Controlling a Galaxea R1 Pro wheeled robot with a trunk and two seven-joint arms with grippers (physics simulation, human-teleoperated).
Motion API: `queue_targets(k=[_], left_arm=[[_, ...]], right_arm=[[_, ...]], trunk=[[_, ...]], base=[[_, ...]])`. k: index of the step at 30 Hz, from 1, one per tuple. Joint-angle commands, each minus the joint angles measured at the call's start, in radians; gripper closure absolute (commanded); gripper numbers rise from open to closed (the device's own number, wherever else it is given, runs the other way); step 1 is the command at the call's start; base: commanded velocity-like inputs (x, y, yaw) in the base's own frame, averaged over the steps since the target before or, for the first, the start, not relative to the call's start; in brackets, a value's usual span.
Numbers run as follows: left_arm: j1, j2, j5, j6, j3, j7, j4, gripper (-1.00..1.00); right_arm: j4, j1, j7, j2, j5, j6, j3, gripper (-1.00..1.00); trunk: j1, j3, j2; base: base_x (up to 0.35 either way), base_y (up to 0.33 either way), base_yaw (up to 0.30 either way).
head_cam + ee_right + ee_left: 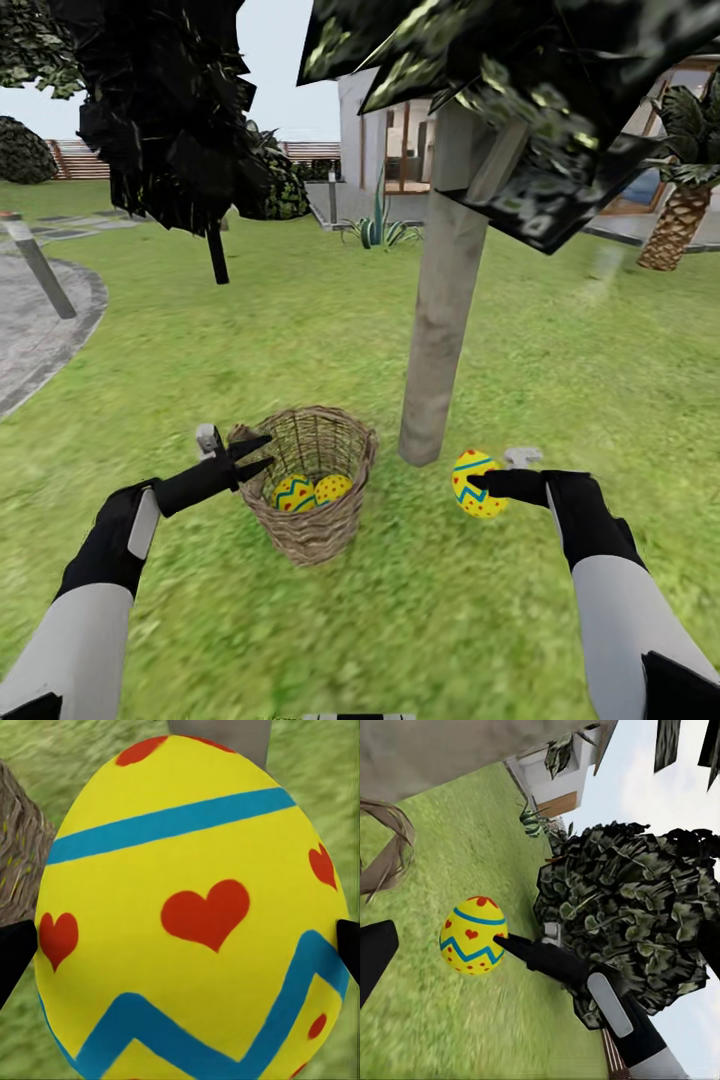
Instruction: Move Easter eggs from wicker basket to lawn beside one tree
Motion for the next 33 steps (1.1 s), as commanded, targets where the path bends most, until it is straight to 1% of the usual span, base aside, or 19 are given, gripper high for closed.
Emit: queue_targets(k=[1, 3, 6, 7, 8, 9, 10, 11, 12, 14, 16, 20, 24, 27, 28, 29, 30, 31, 33], left_arm=[[-0.001, -0.010, 0.001, 0.007, -0.011, -0.002, 0.001, -1.00], [-0.001, -0.028, 0.001, 0.007, -0.017, -0.003, -0.003, -1.00], [-0.001, -0.040, 0.001, 0.007, -0.020, -0.003, -0.002, -1.00], [-0.001, -0.048, 0.001, 0.007, -0.021, -0.003, -0.002, -1.00], [-0.001, -0.053, 0.001, 0.007, -0.021, -0.003, -0.002, -1.00], [-0.001, -0.062, 0.001, 0.007, -0.021, -0.003, -0.003, -1.00], [0.000, -0.064, 0.001, 0.007, -0.021, -0.003, -0.003, -1.00], [0.001, -0.066, 0.000, 0.007, -0.021, -0.005, -0.004, -1.00], [0.001, -0.065, 0.001, 0.007, -0.021, -0.009, -0.004, -1.00], [0.002, -0.065, 0.000, 0.007, -0.021, -0.034, -0.005, -1.00], [0.002, -0.065, 0.000, 0.007, -0.021, -0.060, -0.005, -1.00], [0.002, -0.065, 0.000, 0.008, -0.022, -0.067, -0.005, -1.00], [0.002, -0.066, 0.000, 0.009, -0.022, -0.069, -0.005, -1.00], [0.002, -0.066, 0.001, 0.010, -0.023, -0.069, -0.005, -1.00], [0.002, -0.066, 0.000, 0.010, -0.029, -0.071, -0.005, -1.00], [0.002, -0.066, 0.001, 0.010, -0.042, -0.075, -0.005, -1.00], [0.002, -0.066, 0.001, 0.010, -0.065, -0.087, -0.006, -1.00], [0.002, -0.068, 0.001, 0.010, -0.088, -0.106, -0.006, -1.00], [0.003, -0.074, 0.001, 0.010, -0.120, -0.128, -0.007, -1.00]], right_arm=[[-0.002, 0.000, 0.005, 0.001, 0.011, 0.000, -0.003, 1.00], [-0.002, 0.000, -0.004, 0.001, 0.013, -0.001, -0.004, 1.00], [0.002, 0.000, -0.081, 0.003, 0.011, -0.002, -0.003, 1.00], [0.004, 0.000, -0.115, 0.009, 0.011, -0.004, -0.003, 1.00], [0.006, 0.000, -0.126, 0.014, 0.012, -0.004, -0.003, 1.00], [0.039, 0.000, -0.150, 0.023, 0.015, -0.015, 0.009, 1.00], [0.078, 0.000, -0.179, 0.032, 0.023, -0.054, 0.040, 1.00], [0.159, 0.000, -0.279, 0.054, 0.031, -0.156, 0.103, 1.00], [0.188, 0.000, -0.316, 0.069, 0.033, -0.184, 0.114, 1.00], [0.206, 0.000, -0.335, 0.082, 0.034, -0.204, 0.123, 1.00], [0.212, 0.000, -0.341, 0.086, 0.034, -0.228, 0.126, 1.00], [0.216, 0.000, -0.341, 0.089, 0.033, -0.243, 0.127, 1.00], [0.273, 0.000, -0.342, 0.088, 0.033, -0.334, 0.128, 1.00], [0.291, 0.000, -0.361, 0.089, 0.034, -0.353, 0.128, 1.00], [0.294, 0.000, -0.389, 0.089, 0.033, -0.360, 0.130, 1.00], [0.306, -0.002, -0.444, 0.095, 0.032, -0.368, 0.132, 1.00], [0.331, -0.004, -0.491, 0.102, 0.033, -0.380, 0.134, 1.00], [0.374, -0.006, -0.543, 0.106, 0.034, -0.410, 0.137, 1.00], [0.468, -0.018, -0.601, 0.107, 0.036, -0.483, 0.140, 1.00]], trunk=[[0.000, -0.001, 0.000], [0.000, -0.001, 0.000], [0.000, -0.001, 0.000], [0.000, -0.001, 0.000], [0.000, -0.001, 0.000], [0.000, -0.001, 0.000], [0.000, -0.001, 0.000], [0.000, -0.001, 0.000], [0.000, -0.001, 0.000], [0.000, -0.001, 0.000], [0.000, -0.001, 0.000], [0.001, -0.012, -0.001], [0.003, -0.028, -0.002], [0.004, -0.040, -0.003], [0.005, -0.043, -0.003], [0.005, -0.047, -0.003], [0.006, -0.051, -0.003], [0.006, -0.055, -0.004], [0.007, -0.063, -0.004]], base=[[0.000, -0.304, 0.291], [0.000, -0.308, 0.291], [0.000, -0.317, 0.292], [0.025, -0.331, 0.292], [0.048, -0.332, 0.292], [0.041, -0.200, 0.293], [0.017, -0.082, 0.293], [0.002, -0.011, 0.284], [0.001, -0.006, 0.173], [0.000, -0.002, 0.067], [0.000, -0.001, 0.016], [0.000, 0.000, 0.002], [0.000, 0.000, 0.000], [0.000, 0.000, 0.000], [0.000, 0.000, 0.000], [0.000, 0.000, 0.000], [0.000, 0.000, 0.000], [0.000, 0.000, 0.000], [0.000, 0.000, 0.000]])
